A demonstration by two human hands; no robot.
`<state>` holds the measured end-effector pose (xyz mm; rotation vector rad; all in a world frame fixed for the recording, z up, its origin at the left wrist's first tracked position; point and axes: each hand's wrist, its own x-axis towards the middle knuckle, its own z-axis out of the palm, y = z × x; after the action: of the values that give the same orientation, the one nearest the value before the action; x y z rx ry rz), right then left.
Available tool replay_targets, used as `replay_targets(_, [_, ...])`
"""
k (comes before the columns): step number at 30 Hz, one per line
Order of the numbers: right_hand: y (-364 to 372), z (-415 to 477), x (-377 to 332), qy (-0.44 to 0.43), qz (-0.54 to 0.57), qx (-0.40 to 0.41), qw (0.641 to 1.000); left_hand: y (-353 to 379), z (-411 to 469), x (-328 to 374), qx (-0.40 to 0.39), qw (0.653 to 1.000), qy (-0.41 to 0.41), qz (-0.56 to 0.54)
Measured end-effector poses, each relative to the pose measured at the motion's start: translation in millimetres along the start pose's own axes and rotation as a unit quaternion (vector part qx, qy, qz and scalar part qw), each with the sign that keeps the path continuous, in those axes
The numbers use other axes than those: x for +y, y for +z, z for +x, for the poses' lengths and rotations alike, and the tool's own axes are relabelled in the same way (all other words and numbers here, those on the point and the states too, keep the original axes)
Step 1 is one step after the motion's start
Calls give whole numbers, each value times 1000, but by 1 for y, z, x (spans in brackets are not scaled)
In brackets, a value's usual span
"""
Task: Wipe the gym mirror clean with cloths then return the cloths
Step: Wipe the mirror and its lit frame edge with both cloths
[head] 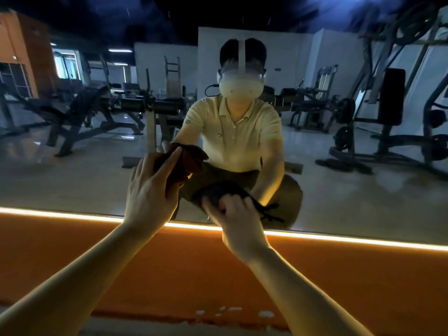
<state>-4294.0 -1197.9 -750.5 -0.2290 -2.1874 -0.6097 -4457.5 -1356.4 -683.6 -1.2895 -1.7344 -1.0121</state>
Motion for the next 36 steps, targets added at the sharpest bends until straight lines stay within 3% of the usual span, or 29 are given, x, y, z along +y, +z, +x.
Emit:
replay_targets(2, [8,-20,-9,-84,-9,-80,993,0,-1,-6,0,1000,18,3])
replay_targets(5, [-7,-18,16,-107,-32,-62,992,1,-2,-14,1,998,68,7])
replay_targets(7, [-26,-6,47,-12,-26,21,999,4,-1,-19,5,997,82,4])
replay_targets(9, [-47,6,77,143,-34,84,986,7,-2,-21,11,996,86,0])
replay_targets(12, [-59,33,80,372,-35,172,911,8,-2,-24,5,996,94,-1])
replay_targets(14, [-49,53,59,394,-32,190,899,7,-1,-27,2,995,96,1])
replay_targets(17, [-20,60,13,310,41,136,940,5,-1,-33,23,997,75,-4])
replay_targets(20, [5,35,-47,51,41,25,998,1,1,-40,38,998,42,-11])
replay_targets(22, [10,12,-63,-111,-2,-84,990,0,0,-41,39,998,58,-9])
replay_targets(24, [6,8,-44,-137,-19,-77,987,2,-1,-43,40,997,73,-5])
replay_targets(27, [-17,4,15,-24,-23,31,999,8,-1,-46,46,996,71,3])
replay_targets(29, [-39,-2,60,114,-52,74,989,11,-1,-46,47,997,67,2])
replay_targets(32, [-56,7,81,386,-56,138,910,10,0,-45,50,996,74,-6])
replay_targets(33, [-55,16,73,436,-48,151,886,9,0,-45,49,996,78,-7])
replay_targets(34, [-50,26,62,454,-38,165,875,7,0,-46,46,996,81,-7])
replay_targets(36, [-32,47,35,413,-34,166,895,1,-2,-48,42,996,76,-7])
